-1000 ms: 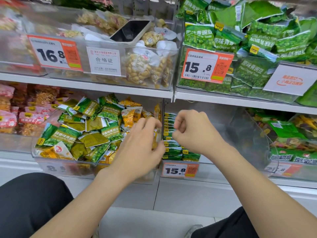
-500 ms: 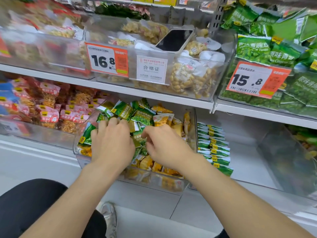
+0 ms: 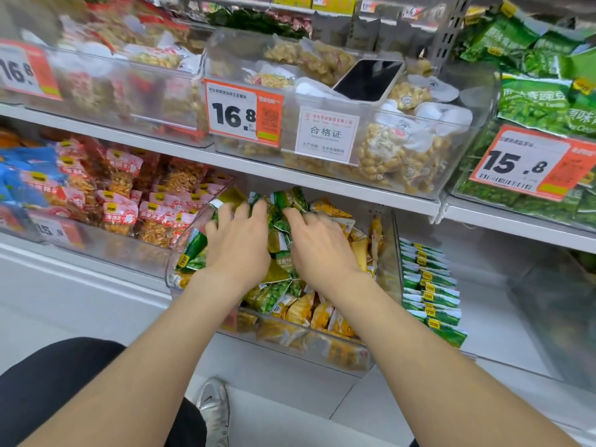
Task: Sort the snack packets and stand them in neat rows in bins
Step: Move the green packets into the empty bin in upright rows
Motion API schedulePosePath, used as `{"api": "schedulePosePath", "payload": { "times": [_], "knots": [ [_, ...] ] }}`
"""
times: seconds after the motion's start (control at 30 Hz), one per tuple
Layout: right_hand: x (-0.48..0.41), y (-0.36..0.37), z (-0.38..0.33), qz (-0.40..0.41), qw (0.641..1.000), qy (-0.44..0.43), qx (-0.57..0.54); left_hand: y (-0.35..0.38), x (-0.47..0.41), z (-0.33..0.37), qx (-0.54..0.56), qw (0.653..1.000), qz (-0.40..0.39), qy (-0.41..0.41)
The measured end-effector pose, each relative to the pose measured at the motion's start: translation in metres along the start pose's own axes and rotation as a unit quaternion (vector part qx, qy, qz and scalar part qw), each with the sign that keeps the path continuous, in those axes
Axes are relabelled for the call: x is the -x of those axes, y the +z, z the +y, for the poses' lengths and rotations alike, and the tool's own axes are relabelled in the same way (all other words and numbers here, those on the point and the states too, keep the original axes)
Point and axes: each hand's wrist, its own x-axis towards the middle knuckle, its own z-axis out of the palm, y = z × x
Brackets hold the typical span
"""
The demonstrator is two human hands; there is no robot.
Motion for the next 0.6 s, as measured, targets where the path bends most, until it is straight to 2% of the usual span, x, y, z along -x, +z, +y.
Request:
{"api": "schedulePosePath", "payload": {
  "times": [0.13,0.2,0.3,0.47,0.6],
  "knots": [
    [0.0,-0.01,0.0,0.001,0.999,0.025,-0.024,-0.002,0.001,0.001,-0.086,0.996,0.018,-0.008],
    [0.003,-0.017,0.0,0.012,0.995,0.046,-0.083,-0.001,0.002,0.0,-0.093,0.996,0.01,0.002],
    [0.012,-0.027,-0.003,0.034,0.979,0.098,-0.176,-0.001,0.006,0.0,-0.084,0.995,0.052,0.011],
    [0.03,-0.044,0.01,0.059,0.95,0.172,-0.255,-0.01,0.022,0.006,0.033,0.992,0.118,0.016],
    [0.045,-0.052,0.023,0.096,0.897,0.187,-0.39,-0.016,0.039,0.015,0.161,0.98,0.112,0.031]
  ]
}}
